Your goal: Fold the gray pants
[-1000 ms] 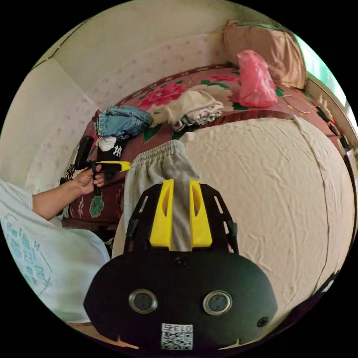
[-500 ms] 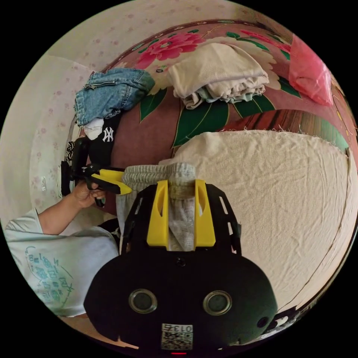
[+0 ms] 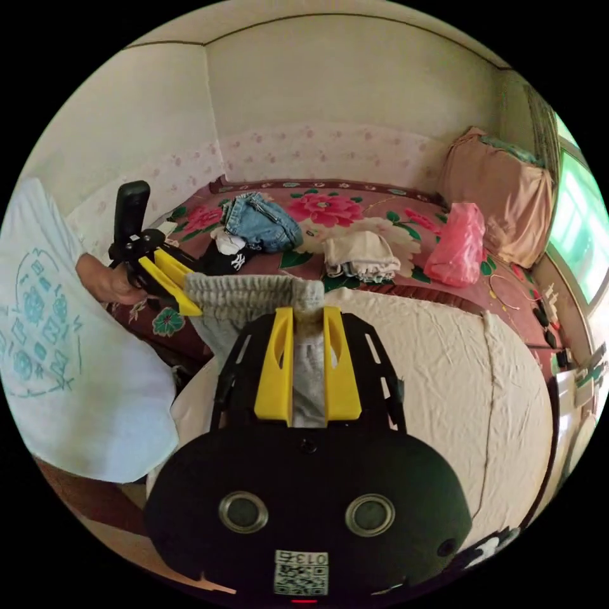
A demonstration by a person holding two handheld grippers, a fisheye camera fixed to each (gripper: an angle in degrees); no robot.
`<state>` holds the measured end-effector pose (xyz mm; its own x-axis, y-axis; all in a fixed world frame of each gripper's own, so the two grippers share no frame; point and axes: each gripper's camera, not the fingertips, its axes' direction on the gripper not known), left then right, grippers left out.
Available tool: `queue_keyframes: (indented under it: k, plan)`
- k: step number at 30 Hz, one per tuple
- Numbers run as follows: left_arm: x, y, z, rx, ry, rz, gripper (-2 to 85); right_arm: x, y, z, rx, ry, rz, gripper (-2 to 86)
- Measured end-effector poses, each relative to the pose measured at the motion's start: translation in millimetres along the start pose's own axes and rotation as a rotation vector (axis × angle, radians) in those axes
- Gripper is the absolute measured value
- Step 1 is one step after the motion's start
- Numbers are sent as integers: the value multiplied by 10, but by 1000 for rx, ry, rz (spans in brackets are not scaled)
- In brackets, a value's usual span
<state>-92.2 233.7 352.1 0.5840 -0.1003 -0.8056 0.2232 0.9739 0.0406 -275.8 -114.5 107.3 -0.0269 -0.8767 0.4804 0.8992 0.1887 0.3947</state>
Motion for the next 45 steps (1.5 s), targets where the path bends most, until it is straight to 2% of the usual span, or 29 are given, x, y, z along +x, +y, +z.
queue_keyframes:
  k: [4, 6, 10, 13, 17, 19, 21, 22, 23, 24, 25, 26, 28, 30, 32, 36, 42, 44, 45]
  plan:
    - [942, -95, 605, -106, 202, 276, 60, -346, 922, -707, -30, 97, 50, 76]
    - [1275, -97, 938, -156, 288, 348, 60, -585, 1557, -963, -131, 175, 112, 76]
    - [2090, 26, 1792, -253, 451, 482, 62, -944, 2459, -1180, -203, 275, 210, 76]
    - [2657, 339, 2543, -322, 479, 566, 65, -1173, 3114, -1110, -294, 349, 272, 77]
    - [3224, 730, 3357, -488, 404, 698, 75, -1316, 3993, -669, -482, 402, 447, 78]
    - [3334, 787, 3353, -501, 425, 730, 81, -1373, 4249, -722, -451, 387, 559, 75]
    - [3399, 769, 3138, -462, 531, 752, 85, -1518, 4523, -1024, -346, 390, 707, 74]
    - [3439, 729, 2931, -431, 644, 781, 84, -1571, 4595, -1122, -316, 411, 748, 76]
    - [3486, 718, 2678, -355, 699, 875, 80, -1702, 4739, -1331, -230, 442, 828, 78]
    - [3495, 722, 2564, -311, 680, 922, 74, -1841, 4883, -1524, -118, 440, 912, 89]
    - [3451, 732, 2411, -218, 585, 963, 60, -1906, 4946, -1596, -67, 432, 953, 95]
    - [3316, 718, 2382, -136, 454, 905, 59, -2028, 5030, -1677, 20, 401, 1021, 111]
    - [3057, 687, 2536, -81, 279, 789, 60, -2193, 5043, -1664, 107, 343, 1078, 123]
    - [2923, 680, 2894, -193, 133, 810, 66, -2336, 4984, -1501, 179, 299, 1121, 125]
    - [2773, 666, 3382, -350, -5, 781, 75, -2307, 4972, -1284, 134, 274, 1166, 120]
    - [2666, 678, 3971, -540, 32, 723, 79, -2144, 5080, -733, -69, 262, 1227, 79]
    - [2643, 418, 4096, -496, 49, 698, 63, -2260, 5120, -811, -172, 385, 1158, 54]
    - [2470, 388, 4341, -561, 84, 657, 65, -2209, 5313, -621, -200, 357, 1181, 62]
    - [2412, 341, 4340, -550, 106, 631, 66, -2182, 5444, -641, -139, 323, 1217, 71]
